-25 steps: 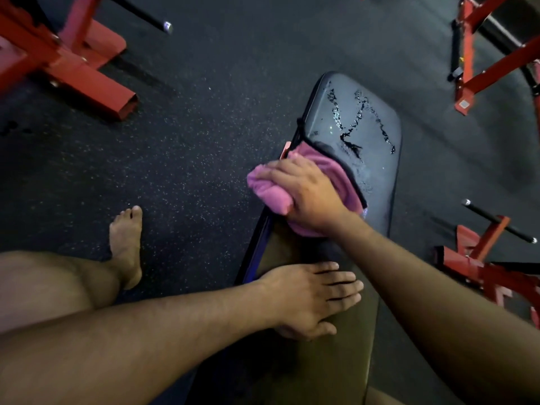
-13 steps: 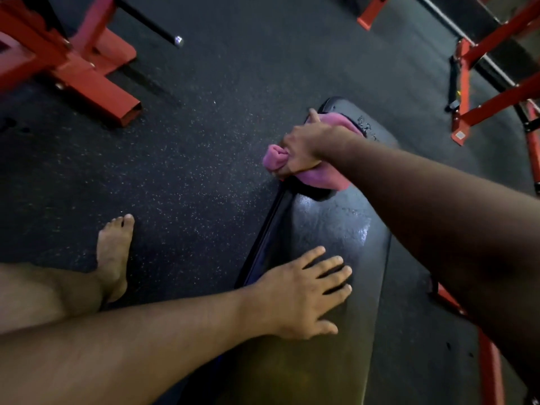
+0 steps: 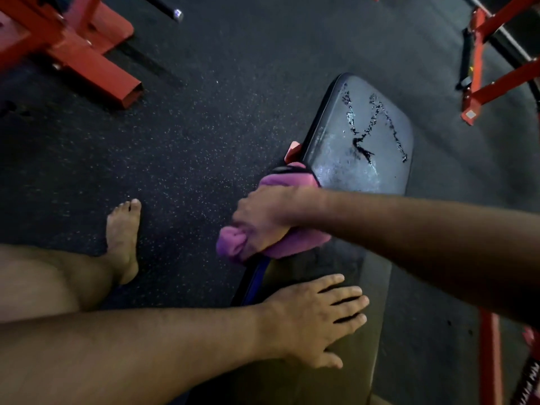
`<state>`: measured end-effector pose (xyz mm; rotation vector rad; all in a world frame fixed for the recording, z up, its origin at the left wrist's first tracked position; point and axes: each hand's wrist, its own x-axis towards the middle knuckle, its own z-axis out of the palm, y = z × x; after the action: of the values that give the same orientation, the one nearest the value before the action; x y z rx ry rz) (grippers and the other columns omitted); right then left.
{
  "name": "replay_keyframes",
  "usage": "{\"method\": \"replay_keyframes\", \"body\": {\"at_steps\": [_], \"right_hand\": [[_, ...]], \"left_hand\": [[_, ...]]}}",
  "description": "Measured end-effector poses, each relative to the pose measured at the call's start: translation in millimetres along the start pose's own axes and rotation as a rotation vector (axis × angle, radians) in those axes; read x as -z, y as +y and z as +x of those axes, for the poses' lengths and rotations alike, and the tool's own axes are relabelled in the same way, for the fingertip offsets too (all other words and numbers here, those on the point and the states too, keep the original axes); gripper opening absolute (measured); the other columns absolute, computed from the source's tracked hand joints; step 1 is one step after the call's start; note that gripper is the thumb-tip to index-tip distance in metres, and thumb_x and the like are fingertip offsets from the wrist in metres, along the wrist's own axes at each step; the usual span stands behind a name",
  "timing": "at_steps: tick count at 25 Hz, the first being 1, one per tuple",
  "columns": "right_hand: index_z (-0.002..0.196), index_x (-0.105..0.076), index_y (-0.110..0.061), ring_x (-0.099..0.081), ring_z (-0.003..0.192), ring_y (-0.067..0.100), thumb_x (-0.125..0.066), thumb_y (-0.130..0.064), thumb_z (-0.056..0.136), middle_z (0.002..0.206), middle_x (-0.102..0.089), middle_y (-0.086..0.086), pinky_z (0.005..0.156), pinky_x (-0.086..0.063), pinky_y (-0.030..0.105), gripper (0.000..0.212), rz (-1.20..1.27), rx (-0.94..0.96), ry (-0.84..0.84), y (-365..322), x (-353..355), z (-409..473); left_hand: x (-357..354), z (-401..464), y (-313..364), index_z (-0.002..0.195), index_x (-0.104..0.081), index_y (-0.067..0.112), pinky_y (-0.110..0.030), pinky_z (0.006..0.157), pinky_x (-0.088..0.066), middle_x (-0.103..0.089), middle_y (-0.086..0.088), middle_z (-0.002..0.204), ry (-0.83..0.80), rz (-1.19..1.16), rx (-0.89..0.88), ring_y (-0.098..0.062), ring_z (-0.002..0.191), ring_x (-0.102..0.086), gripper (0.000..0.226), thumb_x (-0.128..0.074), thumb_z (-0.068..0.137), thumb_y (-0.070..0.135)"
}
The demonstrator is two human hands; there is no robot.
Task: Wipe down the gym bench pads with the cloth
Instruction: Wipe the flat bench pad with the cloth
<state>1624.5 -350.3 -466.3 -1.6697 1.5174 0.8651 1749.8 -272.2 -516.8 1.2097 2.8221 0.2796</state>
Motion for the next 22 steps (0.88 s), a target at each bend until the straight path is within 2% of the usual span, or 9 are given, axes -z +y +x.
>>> {"method": "replay_keyframes", "body": {"at_steps": [4, 6, 10, 12, 15, 16, 18, 20, 22], "right_hand": [[0.076, -0.058, -0.016, -0.062, 0.073, 0.027, -0.039, -0.058, 0.087, 0.076, -0.064, 0.002, 0.072, -0.043, 0.037, 0.048, -0.061, -0.339, 0.093, 95.8, 17.8, -18.8], [0.077, -0.055, -0.017, -0.060, 0.076, 0.030, -0.042, -0.060, 0.091, 0.078, -0.060, 0.004, 0.071, -0.042, 0.036, 0.046, -0.085, -0.393, 0.122, 112.3, 18.7, -18.6], [0.075, -0.046, -0.021, -0.064, 0.085, 0.032, -0.046, -0.056, 0.093, 0.086, -0.063, 0.005, 0.077, -0.051, 0.038, 0.040, -0.065, -0.204, 0.056, 39.8, 1.6, 5.2], [0.073, -0.042, -0.021, -0.064, 0.086, 0.035, -0.048, -0.055, 0.093, 0.095, -0.067, 0.010, 0.071, -0.047, 0.036, 0.040, -0.077, -0.084, 0.095, 2.7, -8.2, 5.7], [0.074, -0.046, -0.020, -0.053, 0.072, 0.032, -0.049, -0.058, 0.093, 0.078, -0.057, 0.004, 0.069, -0.043, 0.035, 0.042, -0.039, -0.038, 0.123, -2.8, -7.9, -4.4], [0.075, -0.047, -0.020, -0.051, 0.070, 0.030, -0.048, -0.059, 0.094, 0.076, -0.053, 0.002, 0.071, -0.044, 0.036, 0.044, -0.054, -0.093, 0.102, 15.7, -4.8, -7.9], [0.075, -0.049, -0.018, -0.054, 0.069, 0.027, -0.041, -0.061, 0.094, 0.081, -0.061, 0.005, 0.079, -0.047, 0.040, 0.047, -0.085, -0.270, 0.092, 69.9, 8.7, -16.5], [0.078, -0.055, -0.019, -0.057, 0.073, 0.026, -0.032, -0.067, 0.090, 0.085, -0.065, 0.006, 0.089, -0.044, 0.047, 0.055, -0.098, -0.459, 0.149, 119.7, 19.9, -24.0], [0.079, -0.058, -0.019, -0.058, 0.075, 0.028, -0.033, -0.068, 0.087, 0.084, -0.065, 0.006, 0.085, -0.043, 0.045, 0.056, -0.072, -0.525, 0.242, 135.9, 17.2, -21.3]], "left_hand": [[-2.3, -1.9, -3.3, 0.165, -0.019, 0.019, -0.048, 0.129, -0.002, -0.008, -0.011, 0.174, 0.049, 0.010, 0.035, -0.027, 0.161, -0.005, 0.074, -0.028, 0.106, 0.062], [-2.3, -1.6, -5.5, 0.165, -0.019, 0.020, -0.048, 0.129, -0.002, -0.007, -0.012, 0.174, 0.060, 0.014, 0.047, -0.028, 0.161, -0.005, 0.072, -0.028, 0.107, 0.062], [-0.8, -0.7, -5.9, 0.165, -0.019, 0.021, -0.049, 0.128, -0.003, -0.008, -0.012, 0.173, 0.026, 0.008, 0.043, -0.029, 0.160, -0.007, 0.067, -0.027, 0.108, 0.057], [3.3, -0.1, -6.8, 0.164, -0.023, 0.021, -0.049, 0.128, -0.005, -0.012, -0.013, 0.173, 0.036, 0.005, 0.046, -0.029, 0.160, -0.010, 0.064, -0.030, 0.109, 0.053], [1.5, -0.5, -4.9, 0.164, -0.024, 0.022, -0.050, 0.129, -0.010, -0.013, -0.012, 0.173, 0.048, -0.015, 0.057, -0.029, 0.160, -0.011, 0.062, -0.030, 0.109, 0.050], [1.7, -0.3, -5.0, 0.164, -0.024, 0.022, -0.049, 0.129, -0.011, -0.014, -0.011, 0.173, 0.047, -0.003, 0.064, -0.028, 0.160, -0.012, 0.061, -0.030, 0.110, 0.049], [1.2, -1.5, -6.0, 0.163, -0.025, 0.024, -0.047, 0.128, -0.012, -0.016, -0.009, 0.173, 0.063, 0.002, 0.059, -0.026, 0.159, -0.015, 0.059, -0.030, 0.110, 0.048], [1.6, -4.6, -9.9, 0.163, -0.027, 0.026, -0.046, 0.128, -0.010, -0.018, -0.007, 0.172, 0.082, 0.014, 0.050, -0.024, 0.159, -0.016, 0.057, -0.029, 0.110, 0.048], [2.4, -3.9, -13.2, 0.163, -0.028, 0.027, -0.047, 0.129, -0.008, -0.018, -0.006, 0.172, 0.086, 0.008, 0.040, -0.024, 0.160, -0.015, 0.057, -0.028, 0.110, 0.049]]}}
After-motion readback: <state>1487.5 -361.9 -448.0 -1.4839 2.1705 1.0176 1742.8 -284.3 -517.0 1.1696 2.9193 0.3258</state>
